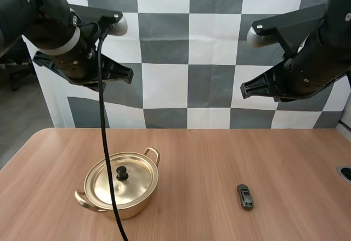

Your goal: Open the pot, put the car inside, and close it

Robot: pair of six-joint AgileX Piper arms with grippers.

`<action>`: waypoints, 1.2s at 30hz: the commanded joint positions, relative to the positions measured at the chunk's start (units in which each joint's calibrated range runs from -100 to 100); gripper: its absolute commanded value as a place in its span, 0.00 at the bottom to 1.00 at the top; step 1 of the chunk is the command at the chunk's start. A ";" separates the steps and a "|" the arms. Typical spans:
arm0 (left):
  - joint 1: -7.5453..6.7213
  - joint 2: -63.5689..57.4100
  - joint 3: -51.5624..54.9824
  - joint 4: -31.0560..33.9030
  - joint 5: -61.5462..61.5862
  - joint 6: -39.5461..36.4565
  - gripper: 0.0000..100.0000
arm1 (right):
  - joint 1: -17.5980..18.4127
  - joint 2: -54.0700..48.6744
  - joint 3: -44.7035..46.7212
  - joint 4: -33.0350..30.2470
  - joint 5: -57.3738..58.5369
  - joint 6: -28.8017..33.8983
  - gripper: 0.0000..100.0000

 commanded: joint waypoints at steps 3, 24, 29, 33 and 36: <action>-0.04 -0.08 -1.17 2.40 0.00 3.05 0.56 | 0.01 -0.02 -0.05 0.19 0.00 -0.01 0.00; -0.04 -1.91 5.17 -5.90 0.00 3.51 1.00 | 0.01 -0.02 -0.05 2.72 0.00 -0.33 0.00; -0.04 -1.91 13.20 -6.32 0.00 3.51 1.00 | 0.01 -0.02 -0.05 2.72 0.00 -0.33 0.00; -0.04 -1.91 17.18 -7.05 0.00 3.51 1.00 | 0.01 -0.02 -0.05 2.72 0.00 -0.34 0.00; -0.04 -1.91 19.43 -7.15 0.00 3.51 1.00 | 0.01 -0.02 -0.05 2.72 0.00 -0.34 0.00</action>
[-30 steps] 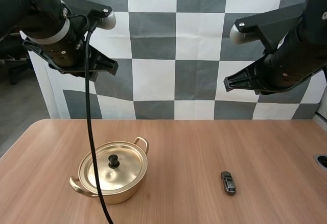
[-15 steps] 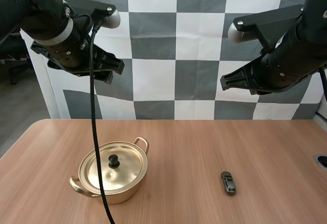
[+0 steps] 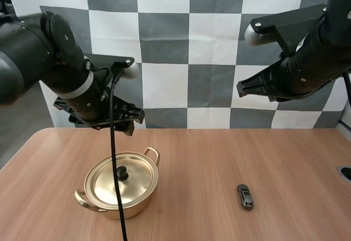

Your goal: Open the pot, put the car inside, and close it

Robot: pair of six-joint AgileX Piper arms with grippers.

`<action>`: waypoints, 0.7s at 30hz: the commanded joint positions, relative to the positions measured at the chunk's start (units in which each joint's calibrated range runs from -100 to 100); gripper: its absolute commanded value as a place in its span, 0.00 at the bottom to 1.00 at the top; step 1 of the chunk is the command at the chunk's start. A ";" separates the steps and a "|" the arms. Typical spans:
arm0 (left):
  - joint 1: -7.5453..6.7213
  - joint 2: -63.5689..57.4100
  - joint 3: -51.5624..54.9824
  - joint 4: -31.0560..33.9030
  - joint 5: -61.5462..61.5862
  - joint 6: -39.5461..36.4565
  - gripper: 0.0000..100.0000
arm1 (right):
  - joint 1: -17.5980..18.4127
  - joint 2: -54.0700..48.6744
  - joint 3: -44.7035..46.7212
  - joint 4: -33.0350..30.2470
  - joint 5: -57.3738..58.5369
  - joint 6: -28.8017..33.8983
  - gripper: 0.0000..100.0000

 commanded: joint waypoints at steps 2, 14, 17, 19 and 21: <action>-0.04 -0.01 2.64 -0.05 0.10 0.04 1.00 | 0.01 -0.02 -0.05 0.03 0.00 0.04 0.00; -0.04 -0.01 7.75 -0.05 0.10 1.17 1.00 | 0.01 -0.02 -0.05 0.03 0.00 0.04 0.00; -0.04 0.44 8.01 -0.05 0.10 1.90 1.00 | 0.01 -0.02 -0.05 0.03 0.00 0.04 0.00; -0.04 1.61 8.94 -0.05 0.10 2.29 1.00 | 0.01 -0.02 -0.05 0.03 0.00 0.04 0.00; -0.04 3.55 10.30 -0.26 0.10 2.29 1.00 | 0.01 -0.02 -0.05 0.03 0.00 0.04 0.00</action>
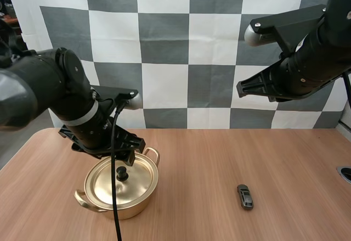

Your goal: Open the pot, put the car inside, and close it

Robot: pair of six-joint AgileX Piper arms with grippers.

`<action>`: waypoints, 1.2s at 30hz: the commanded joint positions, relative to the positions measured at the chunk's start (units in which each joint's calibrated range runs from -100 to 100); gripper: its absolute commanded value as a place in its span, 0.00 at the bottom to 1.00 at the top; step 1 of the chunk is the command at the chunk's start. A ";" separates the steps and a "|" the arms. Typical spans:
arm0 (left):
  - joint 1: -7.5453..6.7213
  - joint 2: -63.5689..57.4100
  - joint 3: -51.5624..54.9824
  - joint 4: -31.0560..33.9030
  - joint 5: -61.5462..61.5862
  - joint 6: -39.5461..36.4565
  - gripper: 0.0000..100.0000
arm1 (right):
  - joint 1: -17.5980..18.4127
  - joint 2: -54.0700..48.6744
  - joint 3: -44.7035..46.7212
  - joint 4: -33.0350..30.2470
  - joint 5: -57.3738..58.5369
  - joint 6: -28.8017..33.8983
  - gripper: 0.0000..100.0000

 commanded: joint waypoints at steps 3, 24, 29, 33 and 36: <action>-0.04 3.88 2.89 -0.09 0.10 0.00 1.00 | 0.01 -0.02 -0.05 0.03 0.00 0.04 0.00; -0.04 6.45 3.70 -0.80 -8.07 3.31 1.00 | 0.01 -0.02 -0.05 0.03 0.00 0.04 0.00; -0.04 7.20 3.70 -1.29 -8.54 4.53 1.00 | 0.01 -0.02 -0.05 0.03 0.00 0.04 0.00; -0.04 10.43 3.70 -1.43 -9.03 4.57 1.00 | 0.01 -0.02 -0.05 0.07 0.00 0.04 0.00; -0.04 12.97 3.70 -1.57 -9.36 4.57 1.00 | 0.01 -0.02 -0.05 0.07 0.00 0.04 0.00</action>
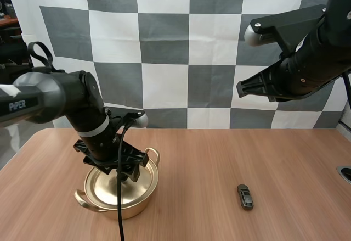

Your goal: Open the pot, put the car inside, and close it

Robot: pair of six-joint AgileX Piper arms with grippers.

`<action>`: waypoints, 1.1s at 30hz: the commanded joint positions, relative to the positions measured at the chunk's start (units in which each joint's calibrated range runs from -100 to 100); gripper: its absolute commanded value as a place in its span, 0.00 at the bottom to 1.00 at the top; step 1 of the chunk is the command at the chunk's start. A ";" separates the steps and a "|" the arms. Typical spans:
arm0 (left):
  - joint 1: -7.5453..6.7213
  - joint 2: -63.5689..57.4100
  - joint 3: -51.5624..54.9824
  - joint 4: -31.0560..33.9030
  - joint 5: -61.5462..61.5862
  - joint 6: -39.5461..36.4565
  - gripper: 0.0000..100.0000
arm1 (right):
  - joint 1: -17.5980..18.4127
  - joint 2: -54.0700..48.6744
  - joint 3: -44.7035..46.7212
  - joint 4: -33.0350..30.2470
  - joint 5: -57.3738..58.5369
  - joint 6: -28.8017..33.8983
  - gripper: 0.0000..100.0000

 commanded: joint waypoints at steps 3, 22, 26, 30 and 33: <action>-0.04 2.74 -0.01 -0.19 0.13 -0.01 1.00 | 0.01 -0.02 -0.05 0.07 0.00 0.04 0.00; -0.04 3.24 -0.01 -0.45 -5.88 1.05 1.00 | 0.01 -0.02 -0.05 0.07 0.00 0.04 0.00; -0.04 3.24 -0.01 -0.55 -6.40 0.99 1.00 | 0.01 -0.02 -0.05 0.69 0.00 0.04 0.00; -0.04 3.24 -0.01 -0.55 -6.40 0.99 0.99 | 0.01 -0.02 -0.05 1.11 0.00 0.04 0.00; -0.04 3.24 -0.01 -0.55 -6.40 0.99 0.84 | 0.01 -0.02 -0.05 1.11 0.00 0.04 0.00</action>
